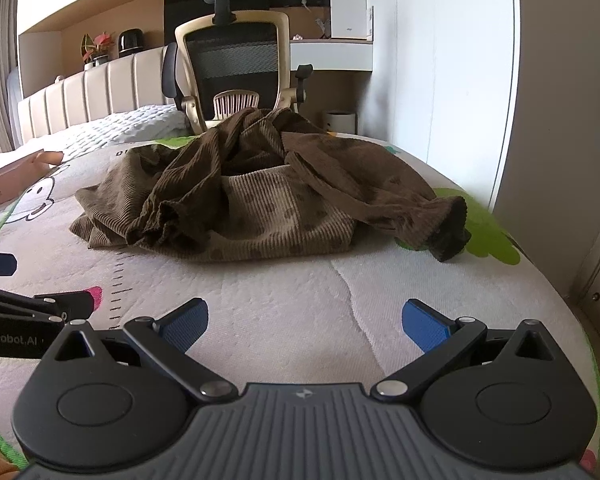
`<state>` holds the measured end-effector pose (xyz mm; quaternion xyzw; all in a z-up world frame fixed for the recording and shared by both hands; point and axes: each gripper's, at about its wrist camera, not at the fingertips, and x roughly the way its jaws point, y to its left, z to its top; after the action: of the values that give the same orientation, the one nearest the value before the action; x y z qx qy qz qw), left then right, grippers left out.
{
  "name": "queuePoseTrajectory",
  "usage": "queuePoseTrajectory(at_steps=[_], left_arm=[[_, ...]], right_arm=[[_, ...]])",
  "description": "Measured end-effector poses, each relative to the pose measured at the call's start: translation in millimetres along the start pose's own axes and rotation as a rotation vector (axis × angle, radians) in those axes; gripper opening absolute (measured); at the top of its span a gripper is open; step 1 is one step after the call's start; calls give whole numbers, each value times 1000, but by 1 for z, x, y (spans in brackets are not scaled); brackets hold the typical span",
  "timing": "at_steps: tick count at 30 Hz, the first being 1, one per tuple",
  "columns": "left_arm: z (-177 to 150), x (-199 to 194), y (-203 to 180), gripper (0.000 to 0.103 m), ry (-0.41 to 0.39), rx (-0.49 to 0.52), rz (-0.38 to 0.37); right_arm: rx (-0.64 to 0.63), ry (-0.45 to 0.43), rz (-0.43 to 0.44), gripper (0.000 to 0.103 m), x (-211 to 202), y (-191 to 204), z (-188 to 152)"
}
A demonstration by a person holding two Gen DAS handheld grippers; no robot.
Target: Fold clothes
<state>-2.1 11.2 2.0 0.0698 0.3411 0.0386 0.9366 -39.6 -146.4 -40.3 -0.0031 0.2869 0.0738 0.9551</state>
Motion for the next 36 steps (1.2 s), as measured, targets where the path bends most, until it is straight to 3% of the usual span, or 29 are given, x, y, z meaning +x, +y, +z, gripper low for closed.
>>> queuePoseTrajectory(at_steps=[36], left_arm=[[1,4,7,103,29,-36,-22]], right_arm=[[-4,37,28,103,7,4,1]])
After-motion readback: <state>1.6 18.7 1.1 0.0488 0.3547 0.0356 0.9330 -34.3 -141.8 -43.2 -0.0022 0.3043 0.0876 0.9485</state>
